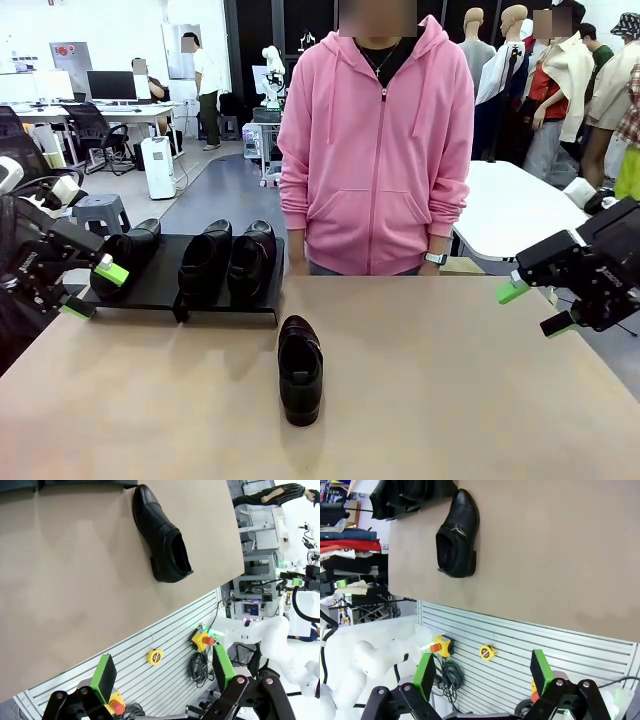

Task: Organize the shoes by placing them on the stand.
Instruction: Pick up one Shoe and place it in the middle of the table, then place the Shoe from the middle of the table onto the Shoes Stand.

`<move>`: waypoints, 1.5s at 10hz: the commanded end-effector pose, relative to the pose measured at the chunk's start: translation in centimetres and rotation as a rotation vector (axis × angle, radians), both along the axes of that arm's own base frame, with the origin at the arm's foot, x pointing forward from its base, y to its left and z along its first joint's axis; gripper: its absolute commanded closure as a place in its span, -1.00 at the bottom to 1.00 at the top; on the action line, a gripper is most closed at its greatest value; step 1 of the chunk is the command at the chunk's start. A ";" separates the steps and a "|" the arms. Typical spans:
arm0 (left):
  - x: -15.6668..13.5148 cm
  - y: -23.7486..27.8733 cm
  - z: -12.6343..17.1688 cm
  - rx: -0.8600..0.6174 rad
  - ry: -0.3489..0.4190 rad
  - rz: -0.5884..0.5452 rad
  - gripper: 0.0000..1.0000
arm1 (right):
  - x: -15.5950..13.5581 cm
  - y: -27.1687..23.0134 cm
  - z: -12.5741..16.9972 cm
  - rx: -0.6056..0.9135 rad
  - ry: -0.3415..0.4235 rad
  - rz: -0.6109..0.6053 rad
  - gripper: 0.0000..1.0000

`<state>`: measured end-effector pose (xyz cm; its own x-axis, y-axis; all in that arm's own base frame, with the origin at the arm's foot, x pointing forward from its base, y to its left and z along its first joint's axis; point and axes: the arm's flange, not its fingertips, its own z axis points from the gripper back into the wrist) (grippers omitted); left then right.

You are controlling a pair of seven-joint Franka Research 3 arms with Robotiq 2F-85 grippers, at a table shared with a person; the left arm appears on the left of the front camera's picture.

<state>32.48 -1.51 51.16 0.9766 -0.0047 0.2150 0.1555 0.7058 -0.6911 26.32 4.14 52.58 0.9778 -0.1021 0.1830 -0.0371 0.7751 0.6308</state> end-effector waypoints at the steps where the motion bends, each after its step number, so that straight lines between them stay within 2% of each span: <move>1: -0.1 0.2 -0.1 -0.008 -0.007 -0.012 -1.00 | 0.1 0.1 0.2 0.023 -0.003 0.006 -1.00; 9: 0.0 0.0 0.0 0.000 0.000 0.000 -1.00 | 0.1 0.1 0.2 0.023 -0.003 0.006 -1.00; 10: 0.1 -3.7 1.7 0.070 0.106 0.034 -1.00 | 0.1 0.1 0.2 0.023 -0.003 0.006 -1.00; 12: 6.1 -14.6 3.0 0.319 0.295 0.018 -1.00 | 0.1 0.1 0.2 0.023 -0.003 0.006 -1.00; 13: 10.6 -20.6 1.6 0.421 0.431 0.000 -1.00 | 0.1 0.1 0.2 0.023 -0.003 0.006 -1.00; 14: 14.2 -25.1 0.0 0.505 0.510 0.028 -1.00 | 0.1 0.1 0.2 0.023 -0.003 0.006 -1.00; 15: 16.2 -27.4 -0.6 0.596 0.534 0.104 -1.00 | 0.1 0.1 0.2 0.023 -0.003 0.006 -1.00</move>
<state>42.27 -28.50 48.97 0.9756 0.0877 -0.2013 -0.1448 0.9461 -0.2896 26.22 4.21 52.52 0.9788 -0.1021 0.1776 -0.0319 0.7802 0.6247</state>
